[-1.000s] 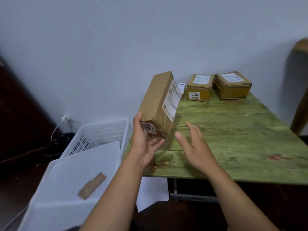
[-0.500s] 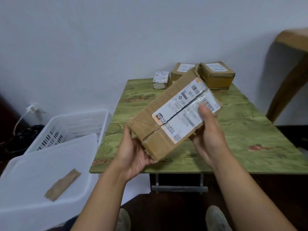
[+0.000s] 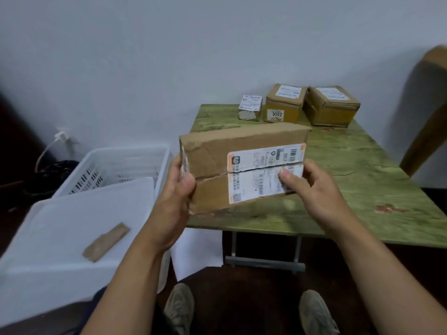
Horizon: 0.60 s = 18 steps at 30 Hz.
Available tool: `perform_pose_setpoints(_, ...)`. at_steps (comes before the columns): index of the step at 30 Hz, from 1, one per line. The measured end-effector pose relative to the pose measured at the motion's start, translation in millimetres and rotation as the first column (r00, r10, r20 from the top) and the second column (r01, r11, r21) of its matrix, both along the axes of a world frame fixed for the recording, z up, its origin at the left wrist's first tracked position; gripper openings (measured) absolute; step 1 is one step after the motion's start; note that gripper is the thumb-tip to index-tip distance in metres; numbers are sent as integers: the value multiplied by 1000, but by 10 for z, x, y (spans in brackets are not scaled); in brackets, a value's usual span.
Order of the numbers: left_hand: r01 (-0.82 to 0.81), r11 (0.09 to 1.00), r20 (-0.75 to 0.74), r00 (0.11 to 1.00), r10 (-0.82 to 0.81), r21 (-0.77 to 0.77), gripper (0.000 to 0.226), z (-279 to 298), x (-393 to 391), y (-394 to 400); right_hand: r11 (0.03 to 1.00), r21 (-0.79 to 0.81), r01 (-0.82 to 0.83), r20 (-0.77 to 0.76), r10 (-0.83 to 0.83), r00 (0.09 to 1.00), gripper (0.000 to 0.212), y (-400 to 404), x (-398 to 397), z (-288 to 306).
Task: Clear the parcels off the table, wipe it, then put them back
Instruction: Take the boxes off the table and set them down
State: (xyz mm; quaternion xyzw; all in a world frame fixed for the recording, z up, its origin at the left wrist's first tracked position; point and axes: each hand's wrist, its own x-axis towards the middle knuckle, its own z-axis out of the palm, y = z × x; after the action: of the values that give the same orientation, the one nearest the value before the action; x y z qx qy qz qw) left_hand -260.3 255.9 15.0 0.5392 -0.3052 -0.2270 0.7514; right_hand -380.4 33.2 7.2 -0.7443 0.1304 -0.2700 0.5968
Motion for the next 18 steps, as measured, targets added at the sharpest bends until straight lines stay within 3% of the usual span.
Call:
perform_pose_setpoints(3, 97, 995, -6, 995, -96, 37, 107, -62, -81, 274, 985, -174, 6, 7, -5, 1000, 40, 193, -136, -28)
perform_pose_setpoints(5, 162, 984, -40, 986, -159, 73, 111, -133, -172, 483, 970, -243, -7, 23, 13, 1000, 53, 399, -285, -67)
perform_pose_setpoints(10, 237, 964, -119, 967, -223, 120, 114, -295, -428, 835, 972, -236, 10, 40, -1, 999, 75, 780, -712, -246)
perform_pose_setpoints(16, 422, 902, -275, 881, -385, 89, 98, -542, -697, 906, 989, -123, 88, -133, -104, 986, 53, 926, -931, -452)
perform_pose_setpoints(18, 424, 900, -356, 860, -366, 101, 101, -671, -766, 875, 990, -87, 110, -219, -127, 968, 41, 902, -913, -532)
